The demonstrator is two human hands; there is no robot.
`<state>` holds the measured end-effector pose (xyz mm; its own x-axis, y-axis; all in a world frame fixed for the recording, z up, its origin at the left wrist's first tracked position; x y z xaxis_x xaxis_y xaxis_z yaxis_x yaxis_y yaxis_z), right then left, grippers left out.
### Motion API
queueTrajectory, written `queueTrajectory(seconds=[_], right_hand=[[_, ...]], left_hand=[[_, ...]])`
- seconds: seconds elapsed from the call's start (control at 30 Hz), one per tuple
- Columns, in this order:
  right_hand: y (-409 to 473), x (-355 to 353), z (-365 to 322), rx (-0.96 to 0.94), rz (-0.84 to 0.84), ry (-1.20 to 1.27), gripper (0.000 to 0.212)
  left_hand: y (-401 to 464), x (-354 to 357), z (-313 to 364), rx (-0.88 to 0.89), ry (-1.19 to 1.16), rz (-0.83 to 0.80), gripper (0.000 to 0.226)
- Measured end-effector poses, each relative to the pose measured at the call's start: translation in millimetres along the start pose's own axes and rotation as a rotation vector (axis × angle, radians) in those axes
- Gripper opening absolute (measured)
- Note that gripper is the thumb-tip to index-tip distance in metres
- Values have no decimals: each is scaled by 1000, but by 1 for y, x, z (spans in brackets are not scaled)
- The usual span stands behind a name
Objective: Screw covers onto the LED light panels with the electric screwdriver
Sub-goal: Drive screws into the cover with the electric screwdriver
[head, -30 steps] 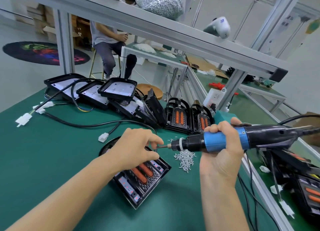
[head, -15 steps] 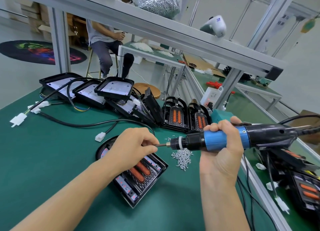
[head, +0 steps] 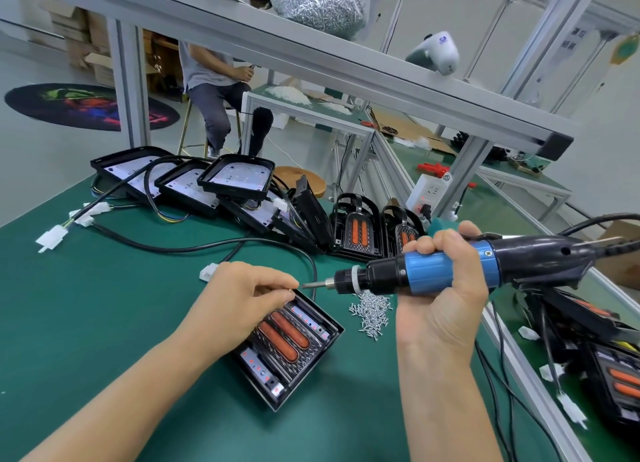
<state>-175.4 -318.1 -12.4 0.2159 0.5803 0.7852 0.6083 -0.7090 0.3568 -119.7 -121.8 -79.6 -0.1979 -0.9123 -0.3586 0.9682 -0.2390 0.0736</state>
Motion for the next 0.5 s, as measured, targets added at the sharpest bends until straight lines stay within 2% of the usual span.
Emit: queueTrajectory(seconds=[0.13, 0.4, 0.5], right_hand=[[-8, 7, 10, 21, -40, -20, 25], [-25, 22, 28, 62, -93, -35, 25], [-33, 27, 37, 78, -117, -48, 26]], left_hand=[[-6, -9, -2, 11, -13, -7, 19], [-18, -31, -12, 39, -3, 28, 29], [-19, -41, -20, 31, 42, 65, 19]])
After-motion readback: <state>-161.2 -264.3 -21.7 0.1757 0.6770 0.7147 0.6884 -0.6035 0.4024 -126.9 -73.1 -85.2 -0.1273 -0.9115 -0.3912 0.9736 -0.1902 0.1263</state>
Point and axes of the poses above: each hand's wrist, its own y-axis towards the middle knuckle, its own x-axis out of the palm, z = x × y, the point moved 5 cm from there along y, towards the middle knuckle, and after that the axes turned 10 degrees about -x, right-handed, at the moved point
